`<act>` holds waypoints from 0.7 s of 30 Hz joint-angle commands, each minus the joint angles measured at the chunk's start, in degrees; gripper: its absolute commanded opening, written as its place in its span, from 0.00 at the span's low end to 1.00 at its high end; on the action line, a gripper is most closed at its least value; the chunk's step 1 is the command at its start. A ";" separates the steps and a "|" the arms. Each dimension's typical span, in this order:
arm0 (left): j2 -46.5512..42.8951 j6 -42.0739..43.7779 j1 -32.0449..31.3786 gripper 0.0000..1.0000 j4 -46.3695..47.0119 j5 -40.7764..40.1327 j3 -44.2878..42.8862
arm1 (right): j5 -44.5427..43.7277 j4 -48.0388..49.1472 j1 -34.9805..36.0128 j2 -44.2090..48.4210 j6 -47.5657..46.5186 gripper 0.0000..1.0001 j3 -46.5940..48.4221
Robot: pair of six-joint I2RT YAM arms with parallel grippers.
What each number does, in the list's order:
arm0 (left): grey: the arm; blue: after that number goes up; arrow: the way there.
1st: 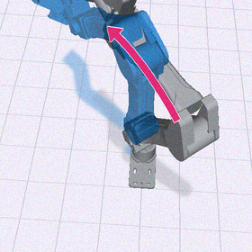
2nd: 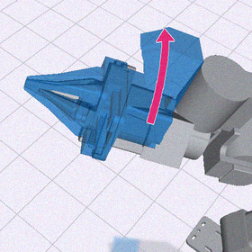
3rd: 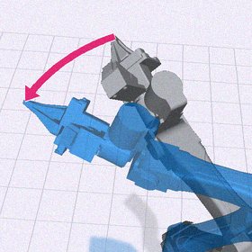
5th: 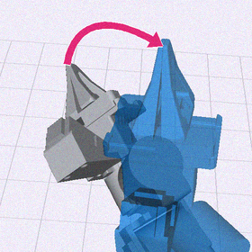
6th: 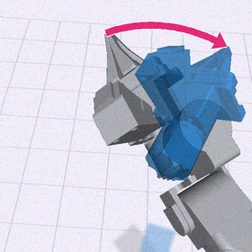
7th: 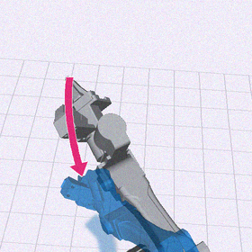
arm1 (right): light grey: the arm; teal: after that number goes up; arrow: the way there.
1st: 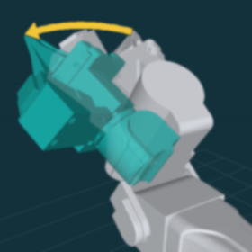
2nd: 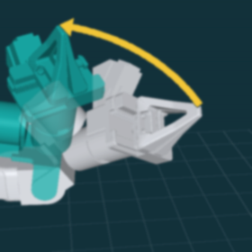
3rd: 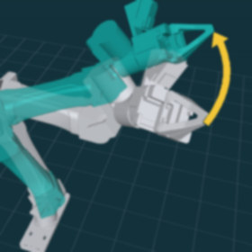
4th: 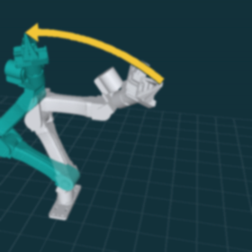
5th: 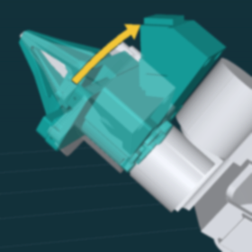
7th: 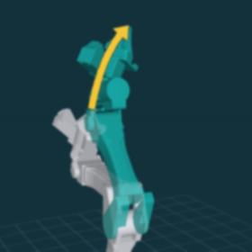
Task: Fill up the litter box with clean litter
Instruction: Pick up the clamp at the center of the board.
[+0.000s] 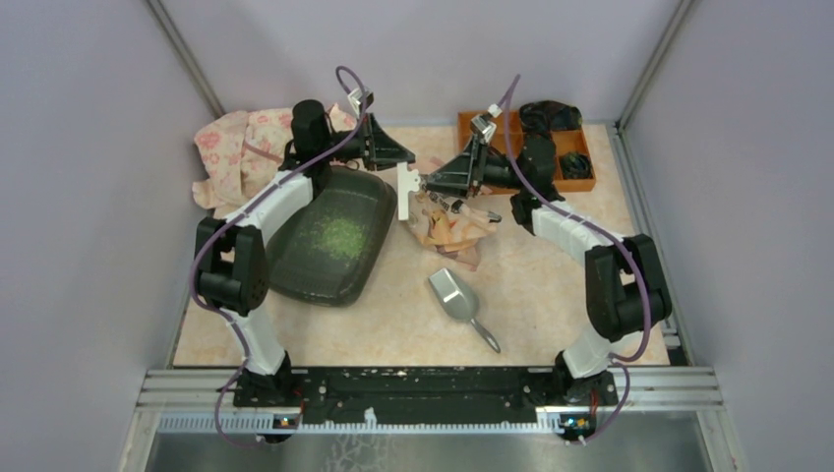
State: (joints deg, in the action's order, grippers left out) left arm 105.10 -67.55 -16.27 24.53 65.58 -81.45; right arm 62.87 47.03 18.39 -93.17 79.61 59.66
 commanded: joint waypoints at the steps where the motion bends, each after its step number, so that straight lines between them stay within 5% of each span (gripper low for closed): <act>1: -2.18 -1.18 0.29 0.13 3.73 1.04 0.41 | -0.87 -9.46 0.86 1.66 -8.92 0.48 4.26; 21: -2.09 -2.19 0.03 0.13 5.09 1.29 1.73 | -2.01 -15.89 3.01 -1.08 -14.24 0.47 9.10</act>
State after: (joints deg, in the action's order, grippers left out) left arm 105.08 -69.89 -16.29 27.09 65.93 -80.38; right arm 61.04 30.24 20.56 -93.58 67.05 65.52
